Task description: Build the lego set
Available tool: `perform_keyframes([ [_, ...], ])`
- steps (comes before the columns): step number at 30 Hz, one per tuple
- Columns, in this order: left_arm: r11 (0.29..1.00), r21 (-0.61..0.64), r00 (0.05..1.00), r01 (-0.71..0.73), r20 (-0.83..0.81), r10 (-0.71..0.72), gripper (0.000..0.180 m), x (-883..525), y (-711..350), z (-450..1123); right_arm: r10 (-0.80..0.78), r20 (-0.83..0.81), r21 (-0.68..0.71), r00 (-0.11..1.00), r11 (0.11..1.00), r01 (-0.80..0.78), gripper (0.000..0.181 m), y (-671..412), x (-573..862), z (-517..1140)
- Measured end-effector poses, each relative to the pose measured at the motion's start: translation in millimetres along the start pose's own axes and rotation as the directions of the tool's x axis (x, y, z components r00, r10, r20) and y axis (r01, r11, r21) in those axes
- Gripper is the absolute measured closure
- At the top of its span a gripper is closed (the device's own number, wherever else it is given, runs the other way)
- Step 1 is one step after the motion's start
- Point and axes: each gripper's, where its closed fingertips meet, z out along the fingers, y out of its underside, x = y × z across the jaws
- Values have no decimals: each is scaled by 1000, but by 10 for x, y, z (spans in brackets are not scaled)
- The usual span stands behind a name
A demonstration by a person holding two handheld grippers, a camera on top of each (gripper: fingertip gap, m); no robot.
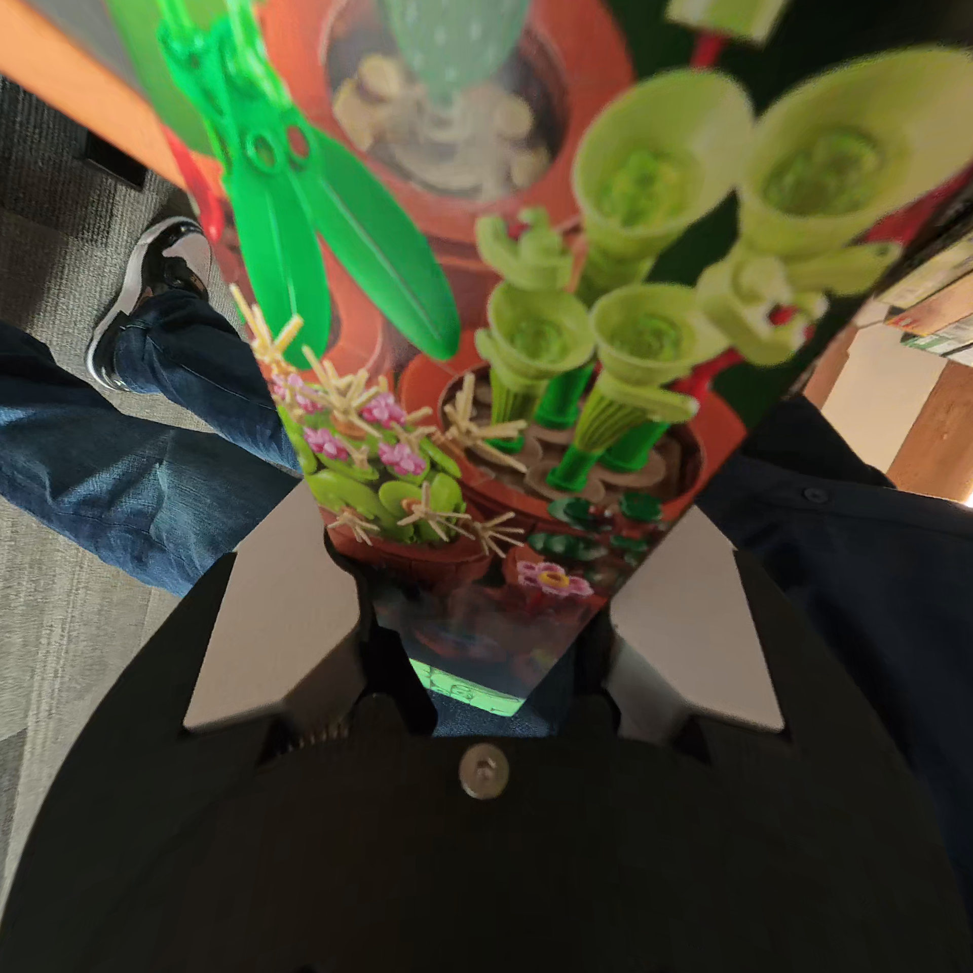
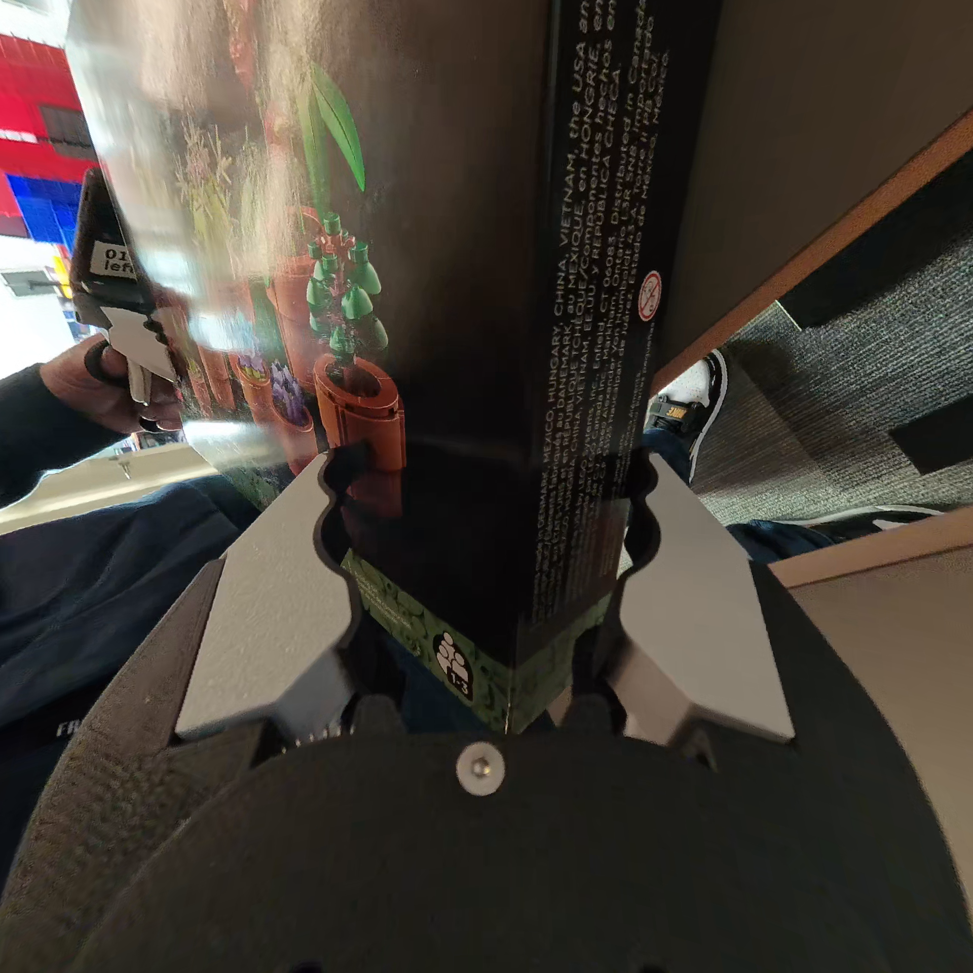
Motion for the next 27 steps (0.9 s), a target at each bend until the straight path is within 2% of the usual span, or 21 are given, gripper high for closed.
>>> perform_keyframes([
  [1, 1000, -6, 1000, -12, 8, 13, 83, 33, 1, -9, -1, -1, 16, 1000, 1000, 1, 73, 10, -26, -35],
  [8, 993, -33, 994, -110, 14, 111, 83, 275, -118, -28, -13, -26, 112, 1000, 994, 16, 73, -23, -157, -311],
  [14, 974, 4, 973, -226, -45, 226, 83, 690, -333, -172, -105, -69, 273, 992, 954, 120, 78, -408, -560, -790],
  [20, 922, 92, 916, -377, -108, 385, 83, 1302, -645, -485, -242, -151, 413, 959, 866, 283, 82, -911, -1249, -1373],
  [27, 821, 199, 807, -535, -169, 566, 84, 2150, -944, -863, -375, -262, 539, 889, 708, 457, 87, -1336, -2147, -2119],
])
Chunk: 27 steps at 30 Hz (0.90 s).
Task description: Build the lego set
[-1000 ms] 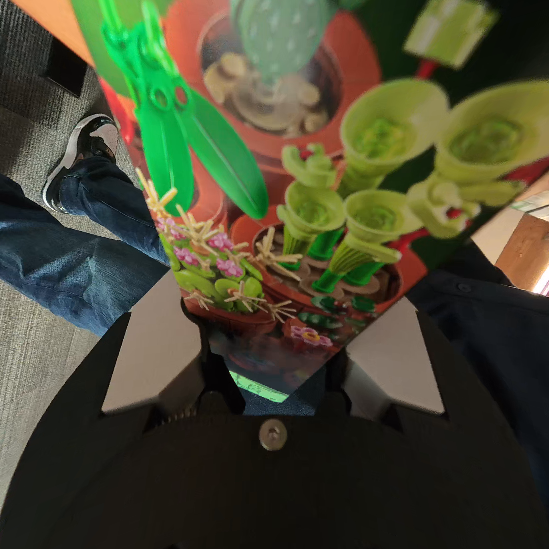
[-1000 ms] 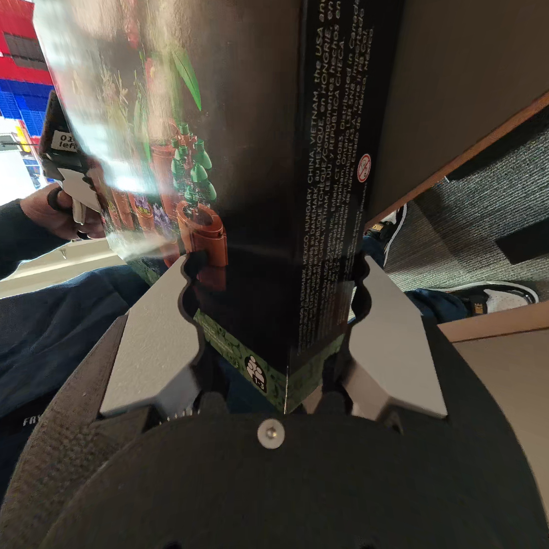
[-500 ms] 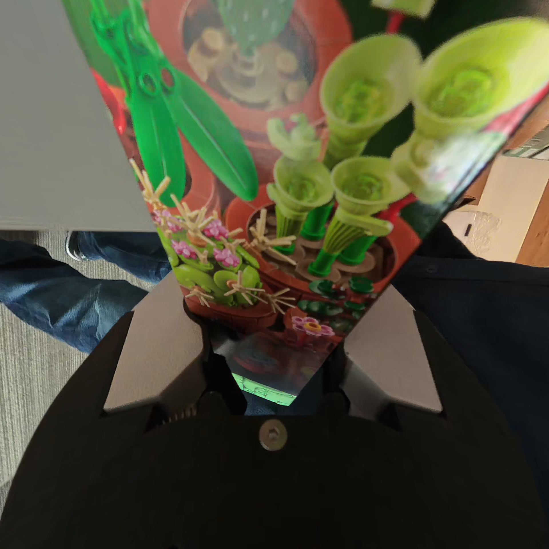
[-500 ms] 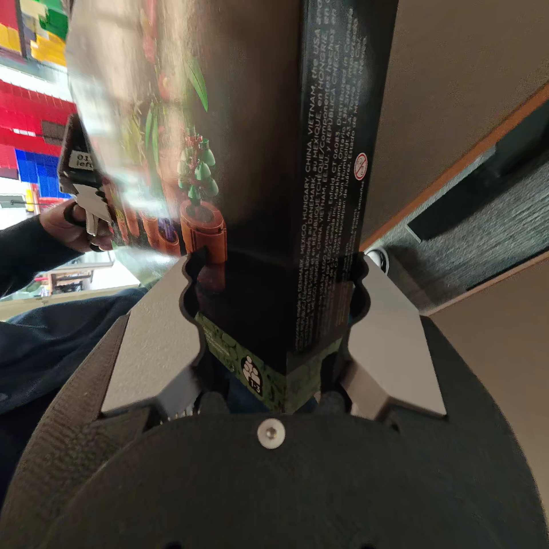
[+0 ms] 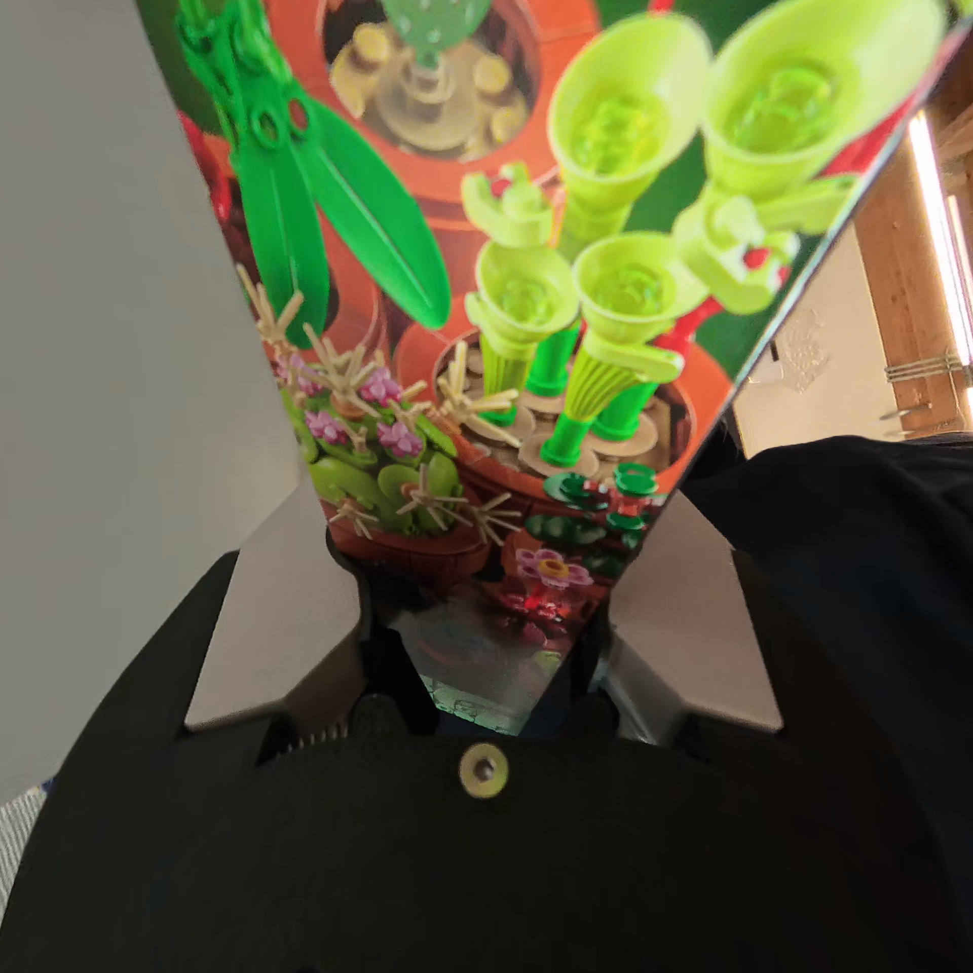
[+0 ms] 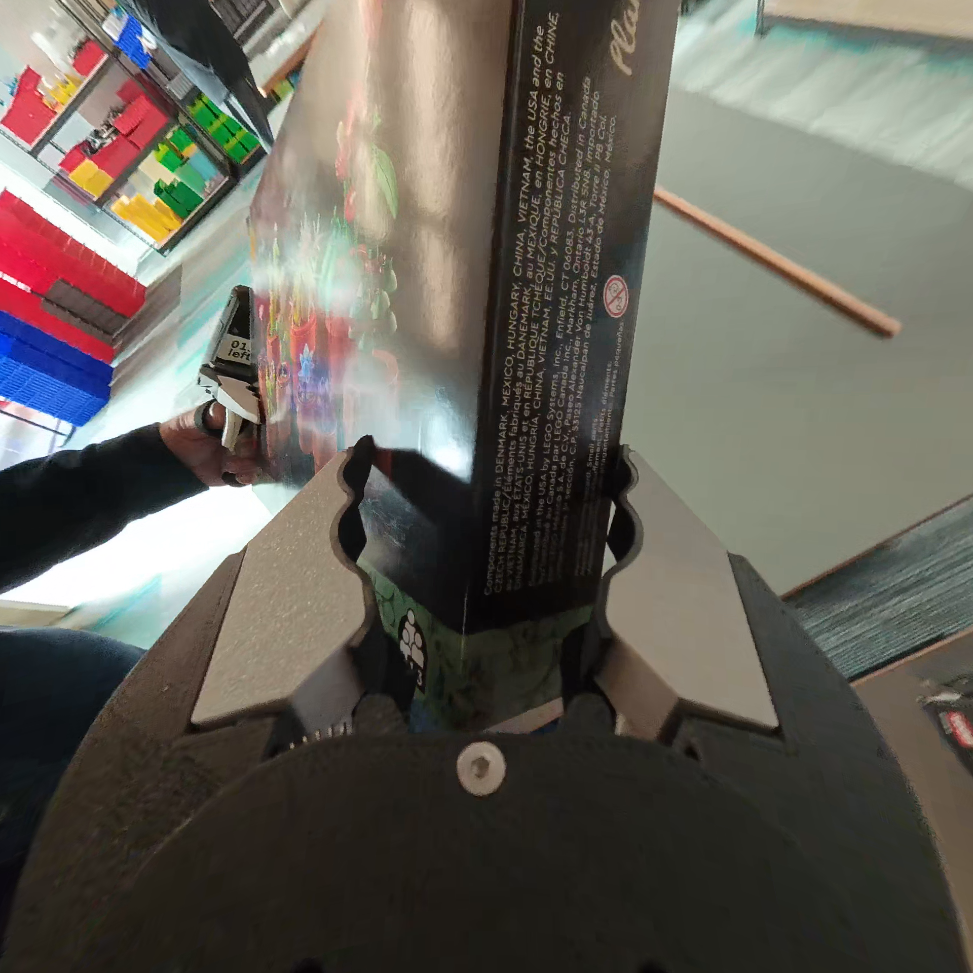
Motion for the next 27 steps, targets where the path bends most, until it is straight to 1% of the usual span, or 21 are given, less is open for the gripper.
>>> perform_keyframes([
  [4, 995, 29, 994, -92, -50, 94, 85, 310, -307, -16, -94, -24, 80, 995, 992, 96, 89, -450, -240, -229],
  [14, 964, 45, 950, -261, -164, 265, 85, 1023, -829, 176, -221, -124, 248, 967, 937, 246, 94, -1175, -661, -940],
  [18, 934, 54, 911, -353, -207, 356, 85, 1370, -1058, 332, -263, -187, 321, 947, 894, 312, 96, -1434, -815, -1314],
  [24, 876, 53, 836, -479, -277, 474, 85, 1998, -1424, 676, -301, -296, 394, 907, 826, 403, 97, -1761, -991, -1983],
  [27, 852, 22, 807, -523, -311, 503, 85, 2321, -1592, 928, -290, -350, 424, 891, 799, 426, 96, -1890, -1004, -2356],
])
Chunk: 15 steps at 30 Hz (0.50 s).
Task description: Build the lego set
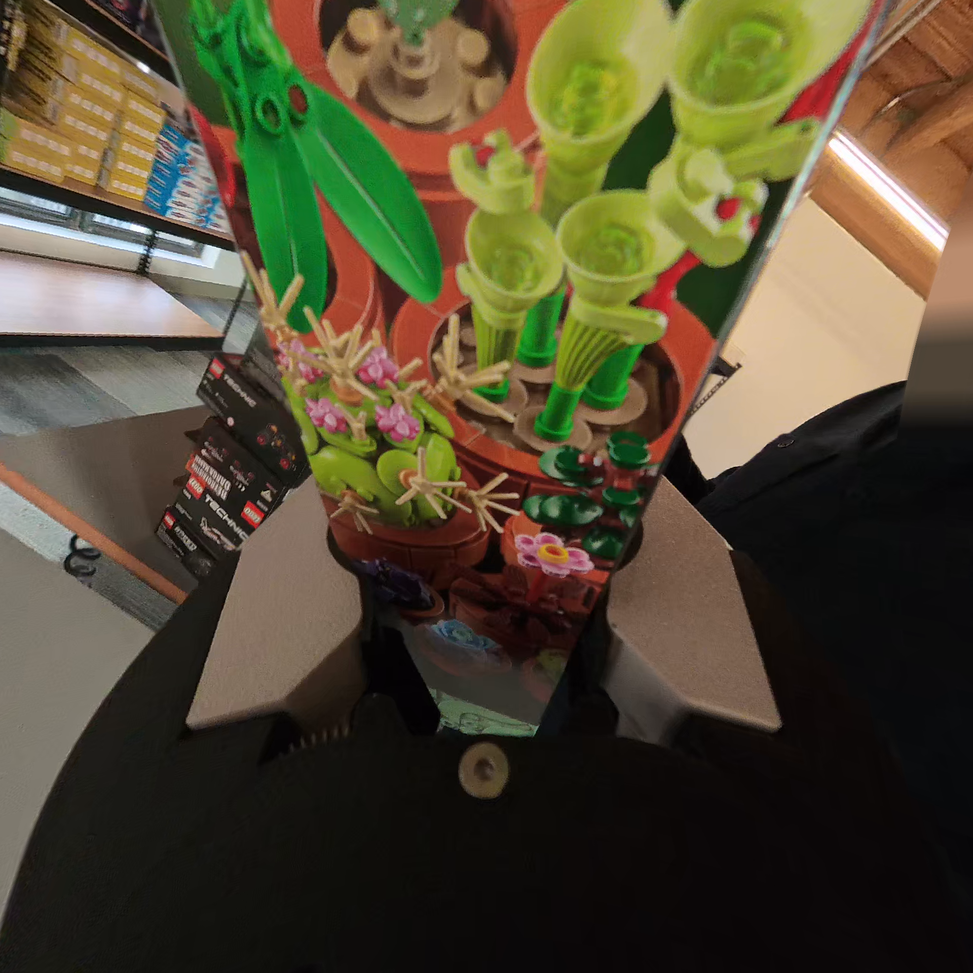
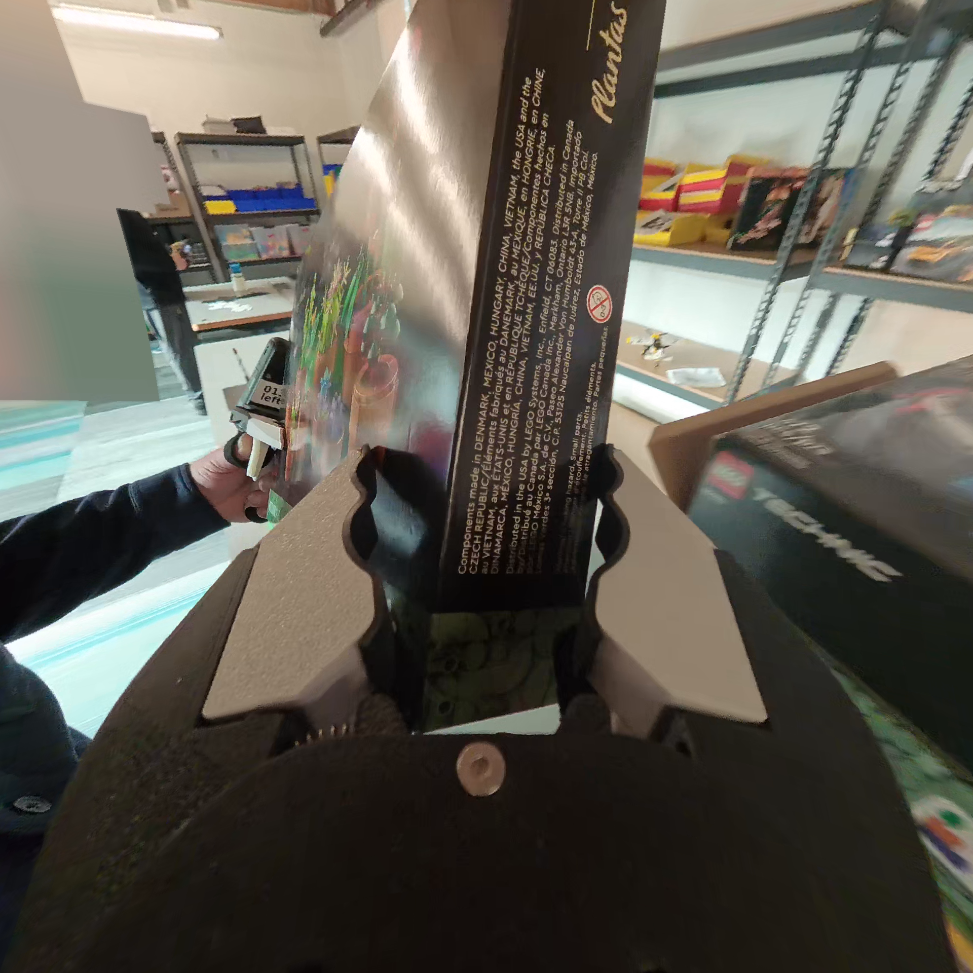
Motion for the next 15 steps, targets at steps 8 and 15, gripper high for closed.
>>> perform_keyframes([
  [8, 979, -145, 987, -146, -84, 135, 85, 365, -940, 1097, -4, -146, 115, 989, 993, 21, 96, -720, 610, -844],
  [15, 934, -320, 983, -159, -143, 118, 85, 532, -1506, 2415, 96, -281, 174, 955, 984, -48, 95, -1078, 1458, -1709],
])
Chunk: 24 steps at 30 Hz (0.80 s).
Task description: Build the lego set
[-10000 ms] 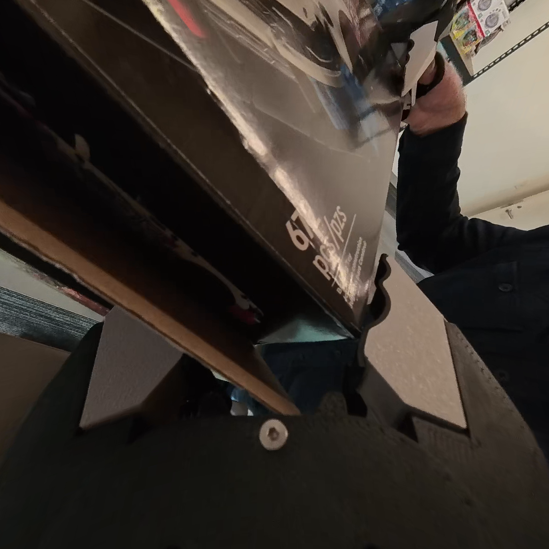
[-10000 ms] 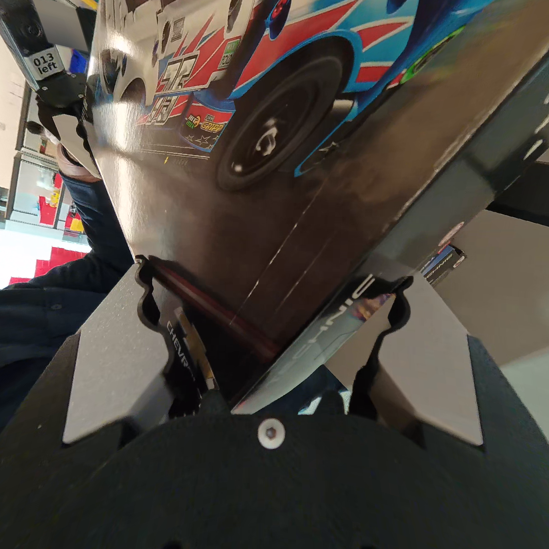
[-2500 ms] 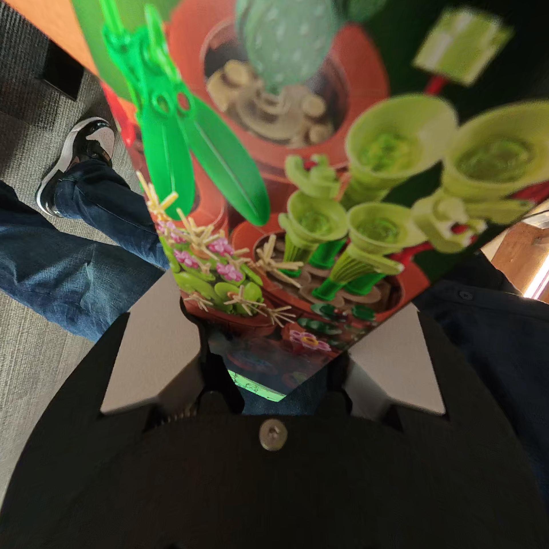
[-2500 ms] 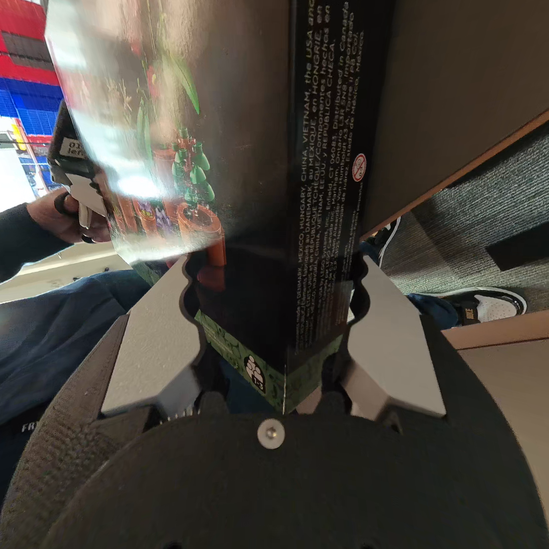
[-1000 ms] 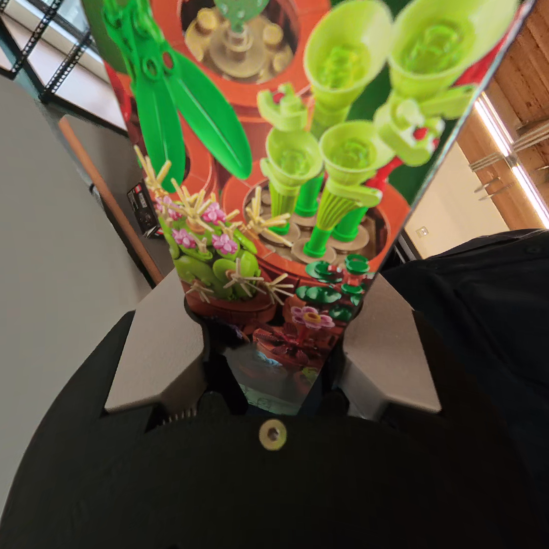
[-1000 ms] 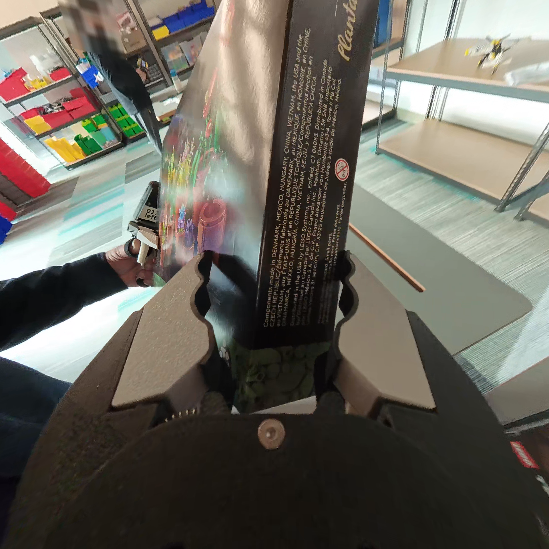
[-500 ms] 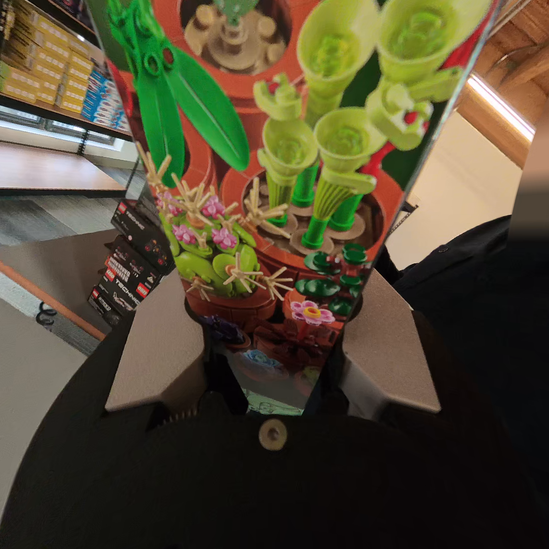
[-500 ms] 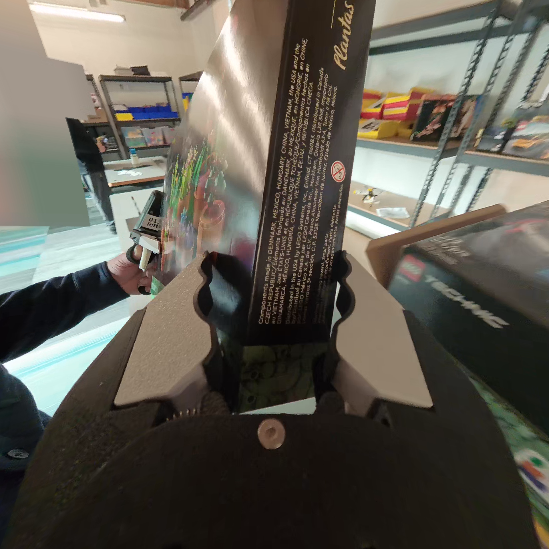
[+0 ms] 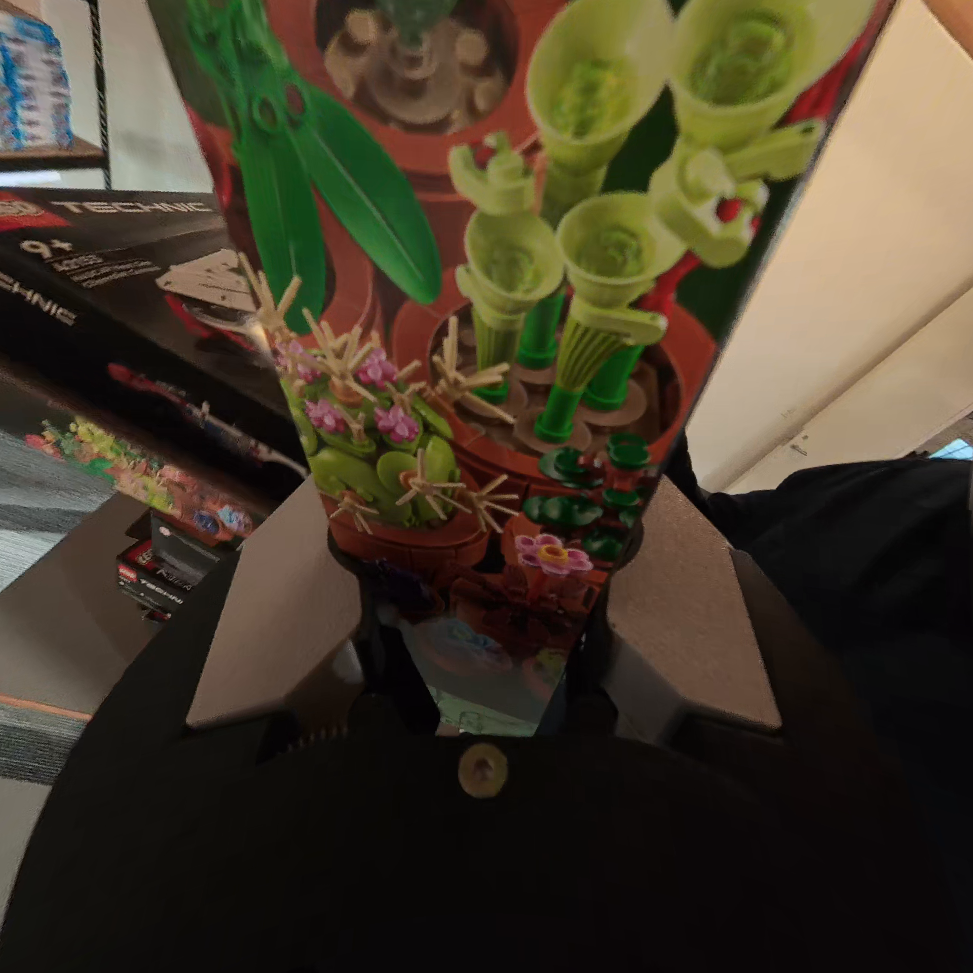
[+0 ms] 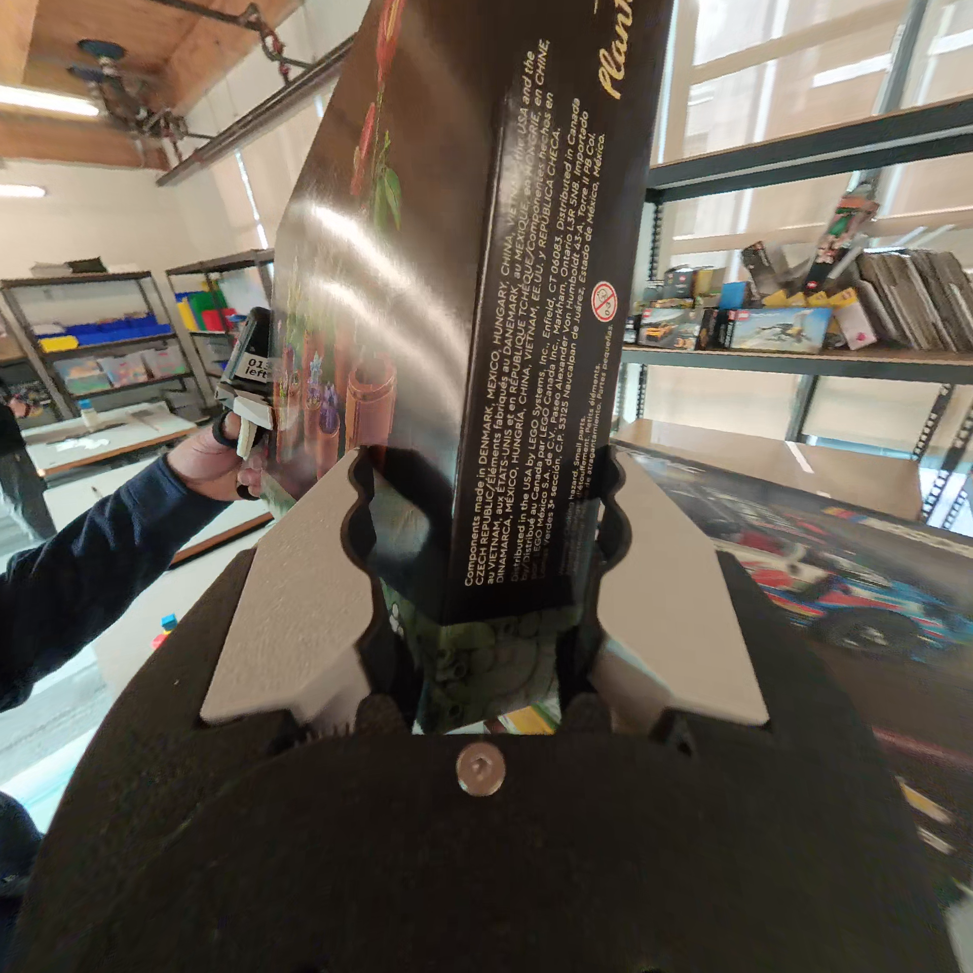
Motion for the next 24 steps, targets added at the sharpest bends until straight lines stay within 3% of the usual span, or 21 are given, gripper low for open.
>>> perform_keyframes([
  [12, 972, -203, 993, 115, 14, -115, 84, -357, -468, 1156, 174, -89, -46, 981, 983, -179, 93, 4, 1233, -396],
  [24, 950, -247, 980, 189, 112, -166, 80, -773, -412, 1416, 304, -82, -196, 949, 929, -314, 90, 509, 1731, -264],
])
